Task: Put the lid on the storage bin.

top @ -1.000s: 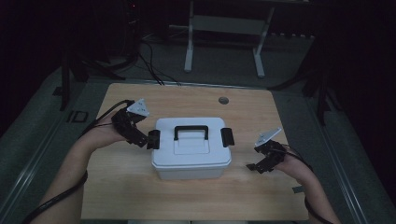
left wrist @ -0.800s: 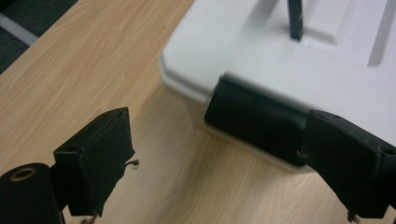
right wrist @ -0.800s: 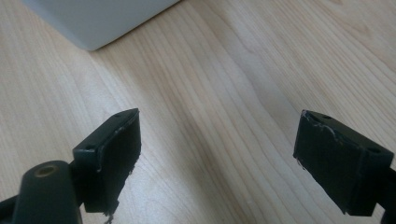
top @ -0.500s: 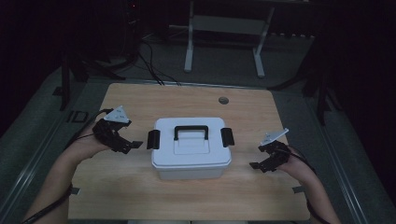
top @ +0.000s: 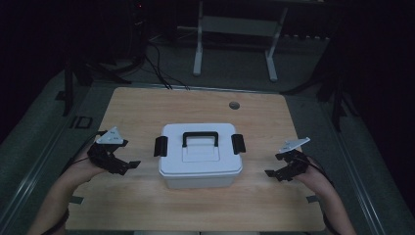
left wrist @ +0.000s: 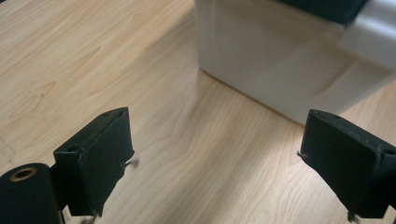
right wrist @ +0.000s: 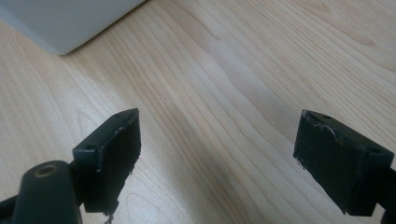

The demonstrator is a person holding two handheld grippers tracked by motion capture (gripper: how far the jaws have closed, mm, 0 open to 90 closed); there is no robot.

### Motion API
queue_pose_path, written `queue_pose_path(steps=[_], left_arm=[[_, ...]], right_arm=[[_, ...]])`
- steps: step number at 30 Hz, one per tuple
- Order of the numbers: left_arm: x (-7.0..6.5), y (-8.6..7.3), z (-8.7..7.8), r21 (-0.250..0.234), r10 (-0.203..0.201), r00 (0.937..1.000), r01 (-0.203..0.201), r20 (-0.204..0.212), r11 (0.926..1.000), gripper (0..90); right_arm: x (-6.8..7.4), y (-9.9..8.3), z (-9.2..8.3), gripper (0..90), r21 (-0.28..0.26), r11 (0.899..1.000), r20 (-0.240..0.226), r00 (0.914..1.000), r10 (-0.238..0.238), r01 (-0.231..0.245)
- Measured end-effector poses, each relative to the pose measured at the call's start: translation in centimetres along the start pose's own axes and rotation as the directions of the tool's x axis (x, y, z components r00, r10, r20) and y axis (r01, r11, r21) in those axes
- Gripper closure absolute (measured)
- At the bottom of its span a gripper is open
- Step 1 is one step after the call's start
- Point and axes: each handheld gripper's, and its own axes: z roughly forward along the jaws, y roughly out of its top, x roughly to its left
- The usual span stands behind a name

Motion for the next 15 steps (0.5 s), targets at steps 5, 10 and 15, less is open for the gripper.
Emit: queue_pose_path(steps=[5,10,15], left_arm=[[-0.4,-2.6,0.1,-0.019,-0.026,0.9996,0.026,0.005,0.9995,9.1],[-0.6,-4.8,0.4,-0.078,-0.077,0.9966,0.074,-0.03,0.9942,8.9],[-0.6,-6.9,0.9,-0.124,-0.121,0.989,0.111,-0.084,0.9861,8.7]], right_arm=[[-0.2,-0.9,0.0,14.5,-0.005,1.0,0.04,0.9987,0.031,-0.031],[-0.3,-1.8,0.1,14.5,-0.034,0.997,0.063,0.9951,0.076,-0.074],[-0.2,-2.5,0.2,13.6,-0.086,0.987,0.113,0.9835,0.142,-0.132]])
